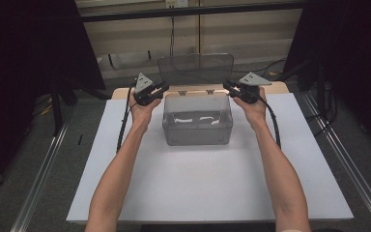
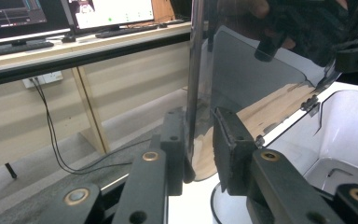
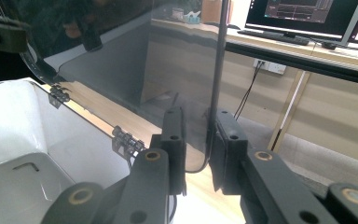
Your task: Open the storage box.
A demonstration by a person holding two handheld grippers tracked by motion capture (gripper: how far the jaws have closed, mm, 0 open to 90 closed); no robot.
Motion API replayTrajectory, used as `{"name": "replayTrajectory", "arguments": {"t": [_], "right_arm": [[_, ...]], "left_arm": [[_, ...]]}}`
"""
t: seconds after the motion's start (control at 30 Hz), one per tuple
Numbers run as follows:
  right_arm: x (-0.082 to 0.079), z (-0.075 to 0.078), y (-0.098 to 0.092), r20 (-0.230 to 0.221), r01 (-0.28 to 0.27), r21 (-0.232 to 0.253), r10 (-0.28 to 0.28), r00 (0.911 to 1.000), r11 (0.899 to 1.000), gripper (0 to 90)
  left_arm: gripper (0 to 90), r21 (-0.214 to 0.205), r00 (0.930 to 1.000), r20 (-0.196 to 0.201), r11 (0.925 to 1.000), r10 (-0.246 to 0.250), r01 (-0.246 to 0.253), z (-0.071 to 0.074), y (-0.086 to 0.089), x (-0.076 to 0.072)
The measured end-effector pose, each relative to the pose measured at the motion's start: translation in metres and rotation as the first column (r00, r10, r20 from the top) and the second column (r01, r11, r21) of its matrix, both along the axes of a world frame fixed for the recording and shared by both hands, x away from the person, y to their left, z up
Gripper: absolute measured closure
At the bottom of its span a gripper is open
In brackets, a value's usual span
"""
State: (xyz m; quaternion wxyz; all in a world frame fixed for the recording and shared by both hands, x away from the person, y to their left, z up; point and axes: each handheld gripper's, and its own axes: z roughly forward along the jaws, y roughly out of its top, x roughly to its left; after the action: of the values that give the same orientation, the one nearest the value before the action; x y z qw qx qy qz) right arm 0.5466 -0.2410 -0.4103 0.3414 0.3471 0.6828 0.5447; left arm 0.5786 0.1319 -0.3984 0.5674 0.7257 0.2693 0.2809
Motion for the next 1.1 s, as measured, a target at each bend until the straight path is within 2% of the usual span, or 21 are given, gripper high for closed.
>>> {"name": "replayTrajectory", "arguments": {"t": [0.07, 0.2, 0.27, 0.37, 0.47, 0.53, 0.57, 0.73, 0.9, 0.93, 0.97, 1.0, 1.1], "right_arm": [[0.001, 0.000, 0.000, -0.001, 0.001, 0.008, -0.001, 1.0000, 1.000, 76.7], [0.002, 0.000, 0.000, -0.006, 0.003, 0.022, -0.003, 1.0000, 1.000, 77.2], [0.003, 0.000, 0.000, -0.010, 0.004, 0.021, -0.004, 0.9999, 1.000, 77.2], [0.004, 0.000, 0.000, -0.012, 0.007, 0.028, -0.007, 0.9999, 1.000, 77.1], [0.004, 0.001, 0.000, -0.013, 0.007, 0.026, -0.006, 0.9999, 1.000, 77.1], [0.005, 0.001, 0.000, -0.014, 0.006, 0.024, -0.005, 0.9999, 1.000, 77.0], [0.005, 0.001, 0.000, -0.015, 0.006, 0.025, -0.006, 0.9999, 1.000, 76.9], [0.007, 0.000, 0.000, -0.020, 0.006, 0.031, -0.006, 0.9998, 0.999, 76.5], [0.009, 0.003, 0.000, -0.026, 0.012, 0.016, -0.011, 0.9996, 1.000, 75.6], [0.010, 0.003, 0.001, -0.027, 0.012, 0.019, -0.011, 0.9996, 1.000, 75.3], [0.010, 0.002, 0.001, -0.030, 0.015, 0.021, -0.015, 0.9994, 1.000, 74.9], [0.011, 0.002, 0.003, -0.031, 0.021, 0.037, -0.020, 0.9993, 0.999, 71.8], [0.011, 0.002, 0.004, -0.033, 0.023, 0.041, -0.022, 0.9992, 0.999, 71.0]], "left_arm": [[71.1, 0.037, 0.9999, 0.013, 0.9993, 0.002, -0.002, -0.001, -0.003, 0.000], [73.3, 0.015, 0.9999, -0.011, 0.9999, 0.007, -0.007, -0.007, -0.002, 0.005], [72.8, 0.032, 0.9999, -0.015, 0.9995, 0.009, -0.008, -0.008, 0.000, 0.006], [70.8, -0.002, 0.9995, -0.031, 1.0000, 0.003, -0.003, -0.010, 0.000, 0.009], [69.7, 0.040, 0.9993, -0.037, 0.9992, 0.006, -0.004, -0.012, -0.001, 0.011], [70.3, 0.032, 0.9992, -0.040, 0.9995, 0.004, -0.003, -0.013, -0.003, 0.012], [71.5, 0.043, 0.9992, -0.040, 0.9991, 0.002, 0.000, -0.013, -0.002, 0.012], [72.7, 0.023, 0.9984, -0.057, 0.9997, -0.003, 0.005, -0.015, -0.004, 0.014], [73.1, -0.003, 0.9975, -0.071, 1.0000, -0.003, 0.003, -0.015, -0.005, 0.014], [73.2, 0.011, 0.9976, -0.069, 0.9999, -0.005, 0.006, -0.015, -0.004, 0.015], [73.1, -0.004, 0.9968, -0.080, 1.0000, -0.003, 0.003, -0.015, -0.005, 0.014], [72.8, -0.005, 0.9968, -0.080, 1.0000, 0.005, -0.005, -0.015, -0.006, 0.015], [72.3, 0.000, 0.9971, -0.076, 1.0000, 0.001, -0.001, -0.015, -0.006, 0.015]]}}
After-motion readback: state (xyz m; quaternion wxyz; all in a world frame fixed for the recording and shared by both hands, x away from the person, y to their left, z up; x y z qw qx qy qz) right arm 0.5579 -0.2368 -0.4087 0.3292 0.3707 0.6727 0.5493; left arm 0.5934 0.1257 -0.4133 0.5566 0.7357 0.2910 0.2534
